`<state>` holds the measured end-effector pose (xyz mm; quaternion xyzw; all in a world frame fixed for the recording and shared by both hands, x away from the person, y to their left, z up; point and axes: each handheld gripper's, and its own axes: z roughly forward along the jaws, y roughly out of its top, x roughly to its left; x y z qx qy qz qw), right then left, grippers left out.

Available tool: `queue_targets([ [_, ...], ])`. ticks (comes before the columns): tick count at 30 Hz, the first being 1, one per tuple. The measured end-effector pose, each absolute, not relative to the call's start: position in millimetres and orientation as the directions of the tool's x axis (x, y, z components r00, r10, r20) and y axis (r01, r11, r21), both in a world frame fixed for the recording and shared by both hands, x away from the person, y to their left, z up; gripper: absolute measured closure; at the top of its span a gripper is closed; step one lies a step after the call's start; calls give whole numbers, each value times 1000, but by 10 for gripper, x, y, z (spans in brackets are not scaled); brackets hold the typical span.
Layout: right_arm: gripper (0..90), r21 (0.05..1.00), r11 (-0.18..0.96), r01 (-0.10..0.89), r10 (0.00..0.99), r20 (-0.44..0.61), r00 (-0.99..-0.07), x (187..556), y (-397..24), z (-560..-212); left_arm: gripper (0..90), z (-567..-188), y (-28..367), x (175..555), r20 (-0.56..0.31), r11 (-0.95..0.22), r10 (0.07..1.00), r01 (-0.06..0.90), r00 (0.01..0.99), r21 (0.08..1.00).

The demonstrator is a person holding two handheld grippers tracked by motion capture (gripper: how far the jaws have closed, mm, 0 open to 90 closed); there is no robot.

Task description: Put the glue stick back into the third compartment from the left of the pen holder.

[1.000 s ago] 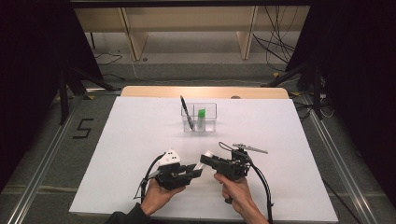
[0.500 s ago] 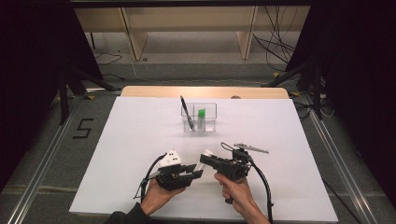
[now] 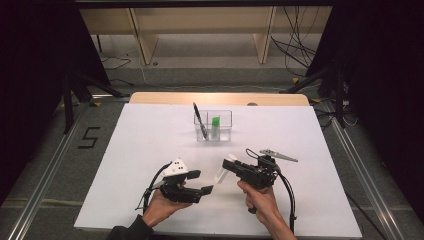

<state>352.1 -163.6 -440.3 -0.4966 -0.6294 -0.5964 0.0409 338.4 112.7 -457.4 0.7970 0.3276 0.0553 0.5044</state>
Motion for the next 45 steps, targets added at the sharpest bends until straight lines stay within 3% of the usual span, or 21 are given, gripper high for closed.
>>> queue_targets([
  [20,674,816,-216,536,716,505,-481,3892,-1868,-4084,191,-4582,1542,3390,-191,-271,657,465,729,843],
  [45,673,836,-175,520,784,438,-441,4545,-1733,-3866,156,-4615,1758,3329,-200,-229,693,475,692,850],
])
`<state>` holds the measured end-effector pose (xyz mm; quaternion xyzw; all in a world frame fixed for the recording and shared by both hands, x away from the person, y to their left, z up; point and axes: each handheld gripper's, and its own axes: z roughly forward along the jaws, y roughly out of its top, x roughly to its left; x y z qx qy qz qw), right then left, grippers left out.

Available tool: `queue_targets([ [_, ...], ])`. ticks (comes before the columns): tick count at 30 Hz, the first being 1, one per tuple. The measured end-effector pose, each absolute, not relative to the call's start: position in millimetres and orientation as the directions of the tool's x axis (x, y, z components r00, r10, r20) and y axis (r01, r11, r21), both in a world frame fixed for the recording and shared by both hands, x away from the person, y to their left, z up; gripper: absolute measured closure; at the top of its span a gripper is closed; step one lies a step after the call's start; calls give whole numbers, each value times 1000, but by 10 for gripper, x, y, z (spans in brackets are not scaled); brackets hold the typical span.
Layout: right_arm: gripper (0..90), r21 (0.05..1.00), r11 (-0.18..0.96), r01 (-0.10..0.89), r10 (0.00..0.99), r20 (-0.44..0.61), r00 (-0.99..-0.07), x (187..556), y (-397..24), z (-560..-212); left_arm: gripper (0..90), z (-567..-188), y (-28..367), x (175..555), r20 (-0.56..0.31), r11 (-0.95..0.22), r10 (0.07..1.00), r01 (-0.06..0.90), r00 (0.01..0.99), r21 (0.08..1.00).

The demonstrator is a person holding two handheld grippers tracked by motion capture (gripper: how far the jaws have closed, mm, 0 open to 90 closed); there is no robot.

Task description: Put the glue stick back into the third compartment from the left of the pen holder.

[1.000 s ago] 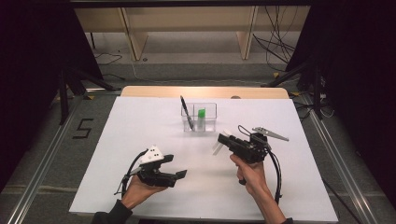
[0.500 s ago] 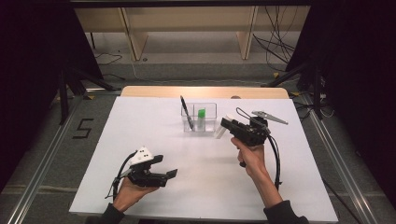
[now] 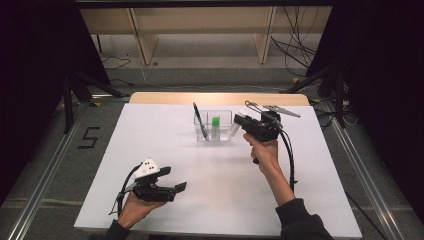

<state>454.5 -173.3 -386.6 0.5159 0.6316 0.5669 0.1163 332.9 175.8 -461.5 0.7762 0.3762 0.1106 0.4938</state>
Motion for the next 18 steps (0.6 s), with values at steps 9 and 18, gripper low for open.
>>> queue_targets([
  [9,673,857,-147,493,814,388,-433,4683,-1689,-3759,154,-4623,1784,3300,-158,-260,694,450,702,855],
  [18,673,859,-127,497,825,370,-428,4849,-1589,-3780,155,-4618,1803,3282,-160,-254,691,444,705,859],
])
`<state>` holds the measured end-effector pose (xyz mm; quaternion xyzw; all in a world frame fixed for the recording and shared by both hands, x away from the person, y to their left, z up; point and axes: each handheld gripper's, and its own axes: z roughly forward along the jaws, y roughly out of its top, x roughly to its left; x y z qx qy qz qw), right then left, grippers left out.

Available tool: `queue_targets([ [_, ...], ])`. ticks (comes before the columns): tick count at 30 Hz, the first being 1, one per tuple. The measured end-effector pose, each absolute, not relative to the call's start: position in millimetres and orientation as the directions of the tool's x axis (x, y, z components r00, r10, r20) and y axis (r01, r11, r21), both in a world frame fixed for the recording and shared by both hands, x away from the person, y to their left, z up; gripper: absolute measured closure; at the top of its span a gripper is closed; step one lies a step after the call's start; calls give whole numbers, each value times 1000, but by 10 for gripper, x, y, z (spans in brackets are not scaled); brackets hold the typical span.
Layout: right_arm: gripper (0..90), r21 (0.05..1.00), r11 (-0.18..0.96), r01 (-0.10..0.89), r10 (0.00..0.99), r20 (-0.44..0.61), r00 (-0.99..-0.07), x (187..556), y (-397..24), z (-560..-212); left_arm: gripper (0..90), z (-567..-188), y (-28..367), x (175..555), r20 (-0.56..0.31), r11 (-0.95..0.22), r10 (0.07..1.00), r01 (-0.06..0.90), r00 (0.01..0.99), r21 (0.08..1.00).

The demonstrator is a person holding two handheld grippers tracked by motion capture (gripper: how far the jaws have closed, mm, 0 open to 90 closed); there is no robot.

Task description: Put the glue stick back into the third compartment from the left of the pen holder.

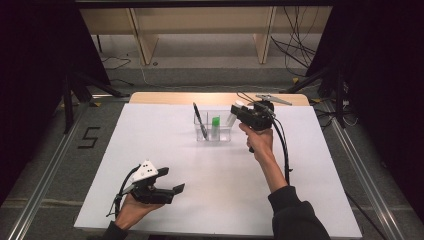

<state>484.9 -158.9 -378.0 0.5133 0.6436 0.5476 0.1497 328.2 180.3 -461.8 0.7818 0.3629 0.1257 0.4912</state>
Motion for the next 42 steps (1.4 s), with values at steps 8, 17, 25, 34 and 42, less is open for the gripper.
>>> queue_targets([
  [8,673,862,-125,491,841,355,-409,4957,-1534,-3754,154,-4610,1806,3270,-149,-256,696,437,702,862],
  [17,672,863,-97,497,854,328,-404,5056,-1421,-3776,154,-4600,1816,3268,-152,-246,694,431,704,868],
  [25,672,860,-83,503,863,314,-395,5112,-1351,-3818,154,-4584,1846,3275,-174,-222,684,430,708,875],
  [34,671,859,-58,510,879,286,-382,5155,-1296,-3894,155,-4582,1841,3272,-177,-223,681,432,711,874],
  [42,670,851,-33,524,892,262,-369,5200,-1290,-3960,155,-4584,1853,3280,-178,-220,682,430,710,876],
])
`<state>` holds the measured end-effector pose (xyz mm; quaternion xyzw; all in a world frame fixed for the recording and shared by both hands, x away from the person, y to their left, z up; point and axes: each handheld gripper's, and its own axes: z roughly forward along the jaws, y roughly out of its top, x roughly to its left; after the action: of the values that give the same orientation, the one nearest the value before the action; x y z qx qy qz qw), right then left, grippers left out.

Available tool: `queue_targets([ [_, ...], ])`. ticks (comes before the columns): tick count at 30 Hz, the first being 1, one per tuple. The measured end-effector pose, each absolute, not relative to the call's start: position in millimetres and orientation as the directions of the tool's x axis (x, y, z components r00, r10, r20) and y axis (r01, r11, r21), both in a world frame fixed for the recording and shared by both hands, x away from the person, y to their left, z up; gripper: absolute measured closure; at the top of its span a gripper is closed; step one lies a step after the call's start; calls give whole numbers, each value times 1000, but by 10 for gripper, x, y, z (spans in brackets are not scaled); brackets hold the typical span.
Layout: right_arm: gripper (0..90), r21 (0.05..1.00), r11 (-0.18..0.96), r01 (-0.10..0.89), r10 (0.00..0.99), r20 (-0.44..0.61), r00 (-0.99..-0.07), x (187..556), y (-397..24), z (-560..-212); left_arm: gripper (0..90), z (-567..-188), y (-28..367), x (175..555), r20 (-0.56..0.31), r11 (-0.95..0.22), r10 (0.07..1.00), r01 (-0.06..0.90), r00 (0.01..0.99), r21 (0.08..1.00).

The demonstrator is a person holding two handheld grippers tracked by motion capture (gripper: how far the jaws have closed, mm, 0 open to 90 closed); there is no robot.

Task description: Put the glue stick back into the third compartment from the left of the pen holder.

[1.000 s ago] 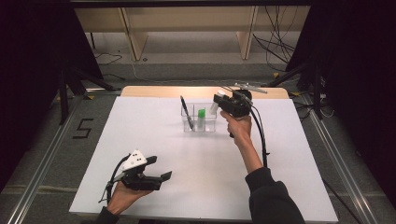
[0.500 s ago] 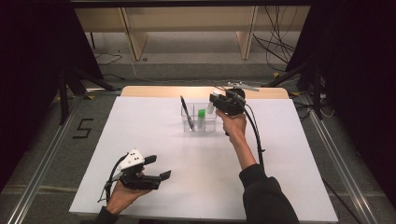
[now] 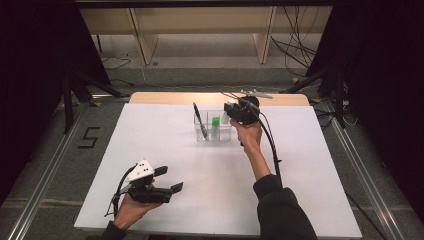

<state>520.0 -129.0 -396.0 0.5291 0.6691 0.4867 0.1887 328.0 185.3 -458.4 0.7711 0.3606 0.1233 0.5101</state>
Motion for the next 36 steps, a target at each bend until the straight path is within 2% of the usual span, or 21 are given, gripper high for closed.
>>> queue_targets([
  [16,662,840,10,543,903,226,-367,5225,-1244,-4051,155,-4597,1828,3278,-186,-220,680,439,710,871],
  [24,432,841,17,541,892,232,-389,5168,-1310,-3954,155,-4602,1821,3279,-185,-225,679,442,710,868],
  [36,368,854,61,516,871,206,-445,4926,-1415,-3866,155,-4601,1820,3284,-196,-217,679,448,707,867],
])
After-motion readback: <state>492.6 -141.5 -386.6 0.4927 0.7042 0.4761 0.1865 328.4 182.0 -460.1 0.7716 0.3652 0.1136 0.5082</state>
